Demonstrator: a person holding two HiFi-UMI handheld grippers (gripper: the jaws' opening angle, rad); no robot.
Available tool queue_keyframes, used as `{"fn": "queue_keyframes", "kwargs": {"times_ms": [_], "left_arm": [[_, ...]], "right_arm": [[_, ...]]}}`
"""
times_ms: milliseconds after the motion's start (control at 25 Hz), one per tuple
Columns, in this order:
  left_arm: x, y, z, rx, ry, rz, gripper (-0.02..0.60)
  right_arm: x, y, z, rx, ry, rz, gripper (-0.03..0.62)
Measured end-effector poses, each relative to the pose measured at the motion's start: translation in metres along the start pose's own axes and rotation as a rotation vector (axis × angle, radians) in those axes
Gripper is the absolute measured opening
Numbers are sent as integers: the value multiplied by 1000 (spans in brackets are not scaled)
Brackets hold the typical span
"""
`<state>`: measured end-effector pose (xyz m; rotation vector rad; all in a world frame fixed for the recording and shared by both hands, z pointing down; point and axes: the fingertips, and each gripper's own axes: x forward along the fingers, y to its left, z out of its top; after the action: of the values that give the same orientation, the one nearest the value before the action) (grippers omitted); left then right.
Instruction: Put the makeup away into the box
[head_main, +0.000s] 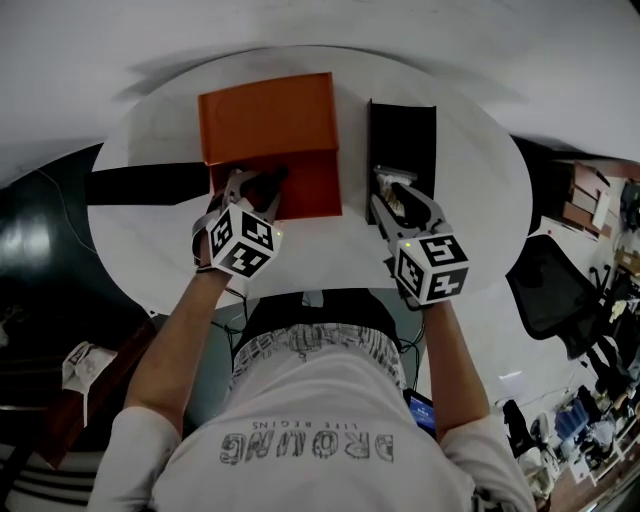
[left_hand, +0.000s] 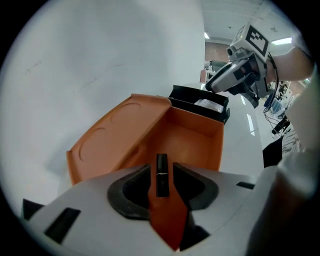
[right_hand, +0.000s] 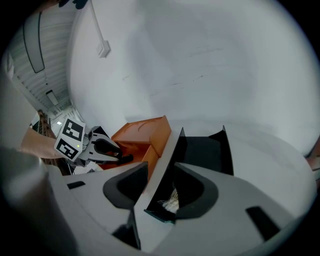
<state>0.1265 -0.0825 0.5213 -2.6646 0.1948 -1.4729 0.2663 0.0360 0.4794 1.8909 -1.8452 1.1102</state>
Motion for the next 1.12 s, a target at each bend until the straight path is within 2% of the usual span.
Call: {"fn": "queue_keyframes", "kwargs": {"times_ms": [320, 640, 880, 1120], "left_arm": [[-28, -6, 7, -1, -67, 18, 170], [-65, -3, 6, -65, -195, 69, 170], [-95, 2, -23, -128, -231, 104, 169], [-123, 11, -75, -209, -224, 153, 169]], "right_arm": [[-6, 17, 5, -33, -16, 13, 173], [-2, 51, 6, -88, -13, 54, 173], [11, 94, 7, -150, 6, 111, 173], [27, 143, -1, -210, 37, 170, 176]]}}
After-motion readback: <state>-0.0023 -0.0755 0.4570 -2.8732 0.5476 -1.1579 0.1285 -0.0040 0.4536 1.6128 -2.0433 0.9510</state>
